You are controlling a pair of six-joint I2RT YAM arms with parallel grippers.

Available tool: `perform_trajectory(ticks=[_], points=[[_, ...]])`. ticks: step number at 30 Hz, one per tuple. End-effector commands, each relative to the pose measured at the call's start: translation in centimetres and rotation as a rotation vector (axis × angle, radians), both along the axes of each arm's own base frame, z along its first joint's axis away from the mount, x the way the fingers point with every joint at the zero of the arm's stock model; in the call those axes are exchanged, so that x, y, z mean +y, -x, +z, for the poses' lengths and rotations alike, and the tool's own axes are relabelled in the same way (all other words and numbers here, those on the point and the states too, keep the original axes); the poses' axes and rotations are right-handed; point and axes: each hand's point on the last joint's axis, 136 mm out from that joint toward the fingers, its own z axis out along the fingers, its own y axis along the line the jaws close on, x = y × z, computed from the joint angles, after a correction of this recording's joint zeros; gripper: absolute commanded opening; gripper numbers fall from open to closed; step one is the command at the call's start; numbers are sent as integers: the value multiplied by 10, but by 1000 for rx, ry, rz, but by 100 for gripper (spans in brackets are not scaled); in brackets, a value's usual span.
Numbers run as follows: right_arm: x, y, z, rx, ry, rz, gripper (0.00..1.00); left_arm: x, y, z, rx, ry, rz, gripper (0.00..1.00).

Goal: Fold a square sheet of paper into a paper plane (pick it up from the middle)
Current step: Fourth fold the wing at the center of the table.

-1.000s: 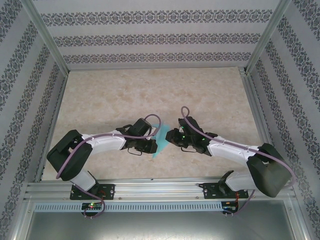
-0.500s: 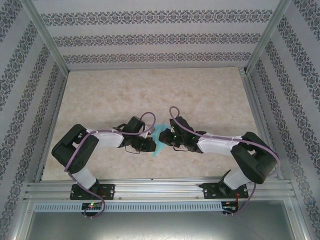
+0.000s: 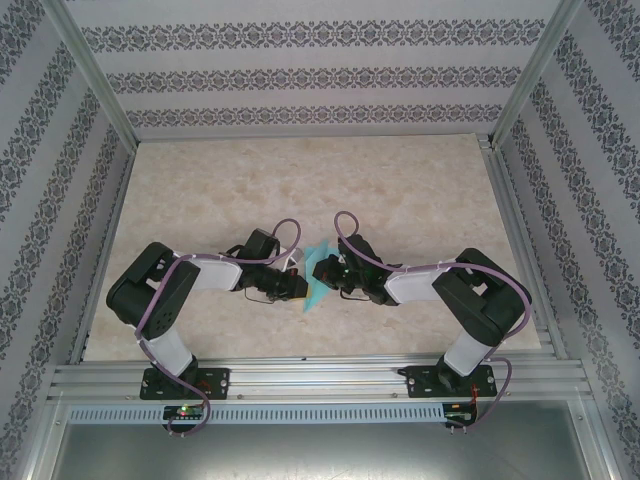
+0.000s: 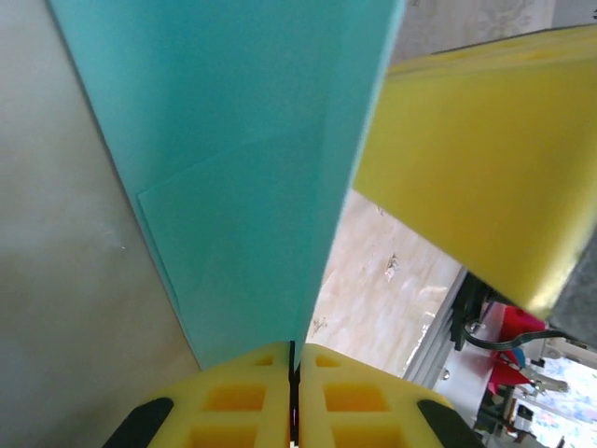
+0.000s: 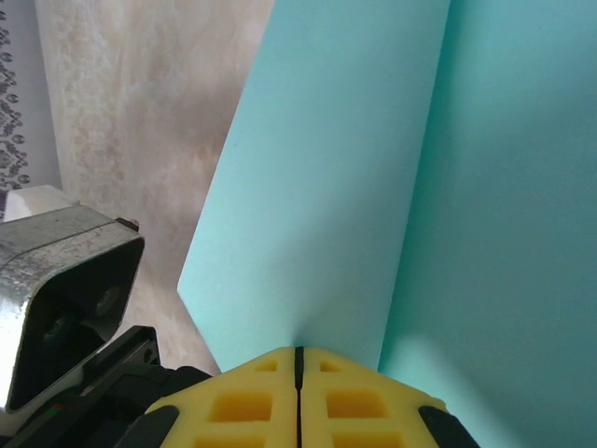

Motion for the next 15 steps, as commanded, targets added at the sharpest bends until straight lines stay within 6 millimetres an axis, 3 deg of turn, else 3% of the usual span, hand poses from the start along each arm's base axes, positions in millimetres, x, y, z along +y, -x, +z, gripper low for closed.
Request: perform_trajectory(ticks=[1, 15], points=[[0, -4, 1, -7, -21, -13, 7, 0, -1, -1, 29, 47, -8, 10], [8, 5, 2, -7, -10, 31, 8, 3, -9, -1, 98, 111, 17, 9]])
